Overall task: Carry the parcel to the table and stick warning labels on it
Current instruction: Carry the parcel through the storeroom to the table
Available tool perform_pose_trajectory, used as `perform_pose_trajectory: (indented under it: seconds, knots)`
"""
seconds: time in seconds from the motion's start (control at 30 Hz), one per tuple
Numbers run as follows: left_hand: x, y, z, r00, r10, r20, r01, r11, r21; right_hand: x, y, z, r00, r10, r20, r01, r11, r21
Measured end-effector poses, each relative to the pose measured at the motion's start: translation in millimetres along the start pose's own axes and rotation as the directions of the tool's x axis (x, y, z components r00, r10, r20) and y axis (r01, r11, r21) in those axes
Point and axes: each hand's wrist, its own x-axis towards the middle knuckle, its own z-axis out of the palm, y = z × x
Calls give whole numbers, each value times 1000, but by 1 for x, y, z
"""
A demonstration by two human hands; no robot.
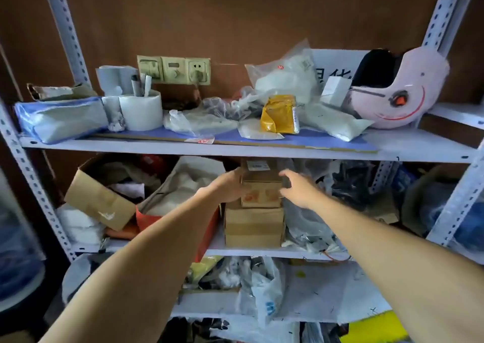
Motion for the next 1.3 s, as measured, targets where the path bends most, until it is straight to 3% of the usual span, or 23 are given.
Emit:
perform_pose_trajectory:
  seconds: [0.27, 0.4, 0.53, 0.73, 0.87, 0.97, 1.1, 1.2, 1.3]
  knots:
    - [68, -13, 40, 996, -47, 72, 56, 990, -128, 50, 29, 21, 984, -75, 161, 30, 964, 265]
    - [69, -13, 53, 998, -60, 0, 59, 986, -154, 56, 29, 42, 993, -80, 84, 34, 894, 446]
    - [54, -9, 53, 1000, -12, 14, 14, 981, -195, 34, 19, 43, 998, -62, 23, 44, 883, 467]
    - [0, 10, 72, 997, 66, 32, -51, 938, -344, -57, 16, 31, 983, 180, -29, -150, 891, 429]
    - [-43, 29, 110, 973, 218, 81, -146, 843, -518, -143, 21, 32, 903, 396, -167, -292, 851, 437]
    - [-84, 56, 147, 921, 350, 171, -145, 716, -683, -217, 41, 34, 814, 514, -271, -402, 835, 376]
    - [-137, 105, 206, 804, 524, 282, -175, 661, -729, -327, 72, 26, 711, 612, -348, -467, 780, 417]
    - [-193, 151, 239, 709, 610, 353, -94, 578, -811, -410, 91, 13, 608, 691, -392, -531, 721, 446]
    - [-250, 196, 271, 542, 710, 449, 6, 531, -847, -493, 111, 5, 506, 753, -421, -615, 657, 436]
